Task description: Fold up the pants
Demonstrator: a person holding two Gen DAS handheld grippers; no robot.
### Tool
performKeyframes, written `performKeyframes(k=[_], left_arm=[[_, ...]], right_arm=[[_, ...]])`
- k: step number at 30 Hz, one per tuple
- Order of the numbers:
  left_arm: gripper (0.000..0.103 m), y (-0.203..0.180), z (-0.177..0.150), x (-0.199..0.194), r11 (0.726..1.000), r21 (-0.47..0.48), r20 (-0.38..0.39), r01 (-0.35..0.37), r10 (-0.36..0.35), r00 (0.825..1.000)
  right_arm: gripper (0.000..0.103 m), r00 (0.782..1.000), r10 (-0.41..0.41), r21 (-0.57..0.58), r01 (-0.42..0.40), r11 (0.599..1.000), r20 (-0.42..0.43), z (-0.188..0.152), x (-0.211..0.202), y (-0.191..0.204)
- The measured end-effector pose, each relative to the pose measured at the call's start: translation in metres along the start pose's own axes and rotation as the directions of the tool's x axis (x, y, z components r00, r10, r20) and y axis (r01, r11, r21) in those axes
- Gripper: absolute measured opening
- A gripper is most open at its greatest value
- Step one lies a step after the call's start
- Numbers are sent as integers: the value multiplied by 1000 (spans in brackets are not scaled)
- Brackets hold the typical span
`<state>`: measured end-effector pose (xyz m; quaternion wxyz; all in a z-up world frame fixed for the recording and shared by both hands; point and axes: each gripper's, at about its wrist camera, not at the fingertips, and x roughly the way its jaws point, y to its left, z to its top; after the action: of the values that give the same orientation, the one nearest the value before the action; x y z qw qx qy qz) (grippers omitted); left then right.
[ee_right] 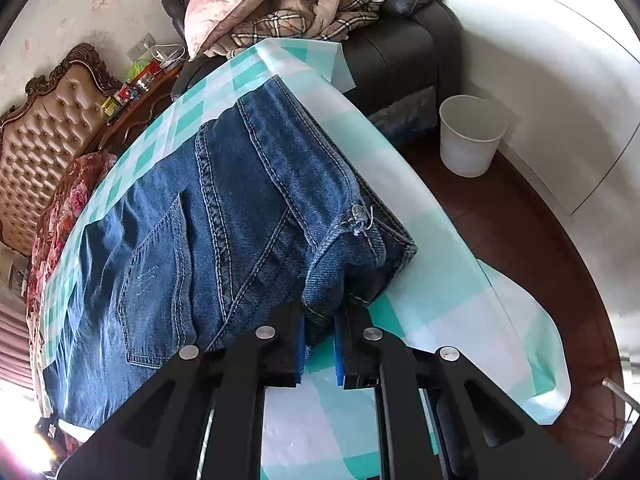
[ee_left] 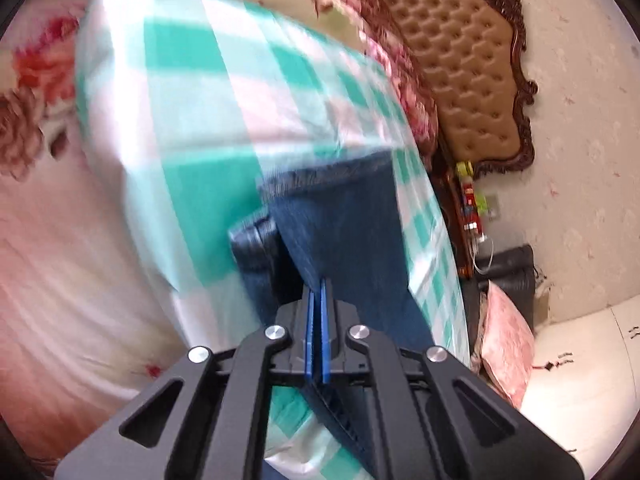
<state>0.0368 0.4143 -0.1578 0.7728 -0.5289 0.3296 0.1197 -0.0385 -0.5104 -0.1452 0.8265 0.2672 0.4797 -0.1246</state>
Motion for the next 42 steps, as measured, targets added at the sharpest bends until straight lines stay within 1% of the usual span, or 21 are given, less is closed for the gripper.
performKeyframes(k=[3,7,13,14,15,17,18,21,23,24,26,29,31,33,34,35,36,38,40,41,42], left_arm=[[2,-10,-13,-16,995,86,35,-44,42,999],[3,22,-10,-5,999,-12,-17,-50,50,999],[5,17,-11,-11,991,47,24,-122,121,992],[6,14,-11,-15,987,59,49,-148,145,988],[17,8,-12,-23,977,85,97,-197,189,977],[22,-7,-16,-37,951,132,199,-281,252,947],[22,-17,-19,-38,941,178,221,-287,246,944],[36,-77,-48,-17,854,461,191,-243,172,966],[41,-115,-78,5,763,625,119,-165,116,986],[43,-142,-107,22,676,733,35,-78,77,996],[43,-169,-146,41,568,823,-74,32,52,996],[43,-198,-213,76,390,894,-274,221,88,958],[35,-198,-238,96,333,915,-292,229,152,944],[17,-195,-237,116,286,953,-171,100,235,957],[18,-196,-229,116,300,952,-137,63,232,963],[25,-202,-220,114,327,944,-108,32,216,970],[35,-210,-218,113,329,944,-111,43,193,975],[39,-232,-231,117,279,953,-171,121,161,972],[40,-256,-264,140,195,950,-280,245,175,944],[42,-260,-273,148,165,954,-280,250,191,941],[42,-264,-285,168,106,971,-233,213,242,942]], right_arm=[[7,1000,-7,3,7,1000,4,0,1,1],[7,999,-40,-19,40,999,-4,2,3,7],[8,999,-22,-14,23,1000,35,3,-18,9],[8,999,-34,-23,35,999,32,2,-16,9],[8,999,-48,-33,48,998,25,1,-13,9],[8,998,-68,-39,68,997,6,-3,-3,7],[7,997,-77,-52,78,996,16,-5,-3,8],[8,992,-125,-102,127,987,28,-6,-3,17],[8,989,-145,-126,148,981,32,-6,-3,20],[8,988,-148,-131,151,980,34,-6,-3,20],[8,988,-148,-141,152,978,38,-7,-3,20],[9,986,-158,-165,163,973,46,-9,-2,22],[9,985,-166,-180,171,969,47,-9,-2,24],[9,984,-170,-192,177,965,49,-11,-3,25],[9,984,-171,-197,178,964,51,-11,-3,25],[9,984,-172,-204,179,962,55,-12,-3,24],[9,983,-173,-207,182,961,61,-13,-3,24],[10,980,-189,-215,199,956,66,-15,-3,28],[11,975,-211,-222,220,950,67,-15,-1,32],[11,974,-218,-226,228,947,69,-15,-1,33],[11,973,-218,-229,229,946,72,-15,-2,33]])
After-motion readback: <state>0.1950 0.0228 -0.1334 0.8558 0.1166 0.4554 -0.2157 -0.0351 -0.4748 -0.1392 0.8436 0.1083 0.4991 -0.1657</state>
